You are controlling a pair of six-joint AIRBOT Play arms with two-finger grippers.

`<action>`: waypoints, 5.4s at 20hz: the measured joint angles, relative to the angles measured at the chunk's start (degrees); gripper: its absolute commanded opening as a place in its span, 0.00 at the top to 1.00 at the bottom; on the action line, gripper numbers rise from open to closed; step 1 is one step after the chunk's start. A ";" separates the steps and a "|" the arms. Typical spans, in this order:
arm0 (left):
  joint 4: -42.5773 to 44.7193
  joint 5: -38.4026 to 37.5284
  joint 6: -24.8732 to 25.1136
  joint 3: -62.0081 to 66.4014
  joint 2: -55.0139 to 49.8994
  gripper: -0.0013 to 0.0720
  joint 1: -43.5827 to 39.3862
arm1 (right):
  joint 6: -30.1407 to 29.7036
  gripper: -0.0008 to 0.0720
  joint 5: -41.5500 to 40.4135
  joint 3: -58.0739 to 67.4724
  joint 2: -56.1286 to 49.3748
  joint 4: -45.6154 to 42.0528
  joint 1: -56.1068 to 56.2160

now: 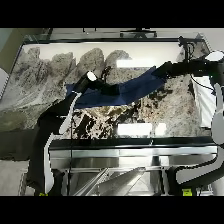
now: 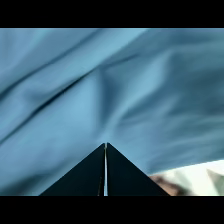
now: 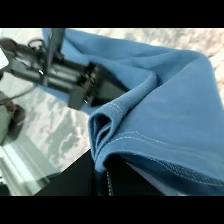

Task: Fold the shirts.

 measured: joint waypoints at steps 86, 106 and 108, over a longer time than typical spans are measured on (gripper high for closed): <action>-8.70 -21.90 7.06 -9.53 30.32 0.97 15.89 | 20.90 0.96 -18.23 16.24 8.79 -9.49 -39.58; -9.05 -24.52 7.10 -9.51 26.23 0.97 16.09 | 30.80 0.95 -1.16 -17.29 19.21 -33.33 -52.41; -9.16 -24.04 6.36 -9.46 28.50 0.97 16.72 | 28.55 0.95 -0.94 -17.27 20.55 -27.85 -50.21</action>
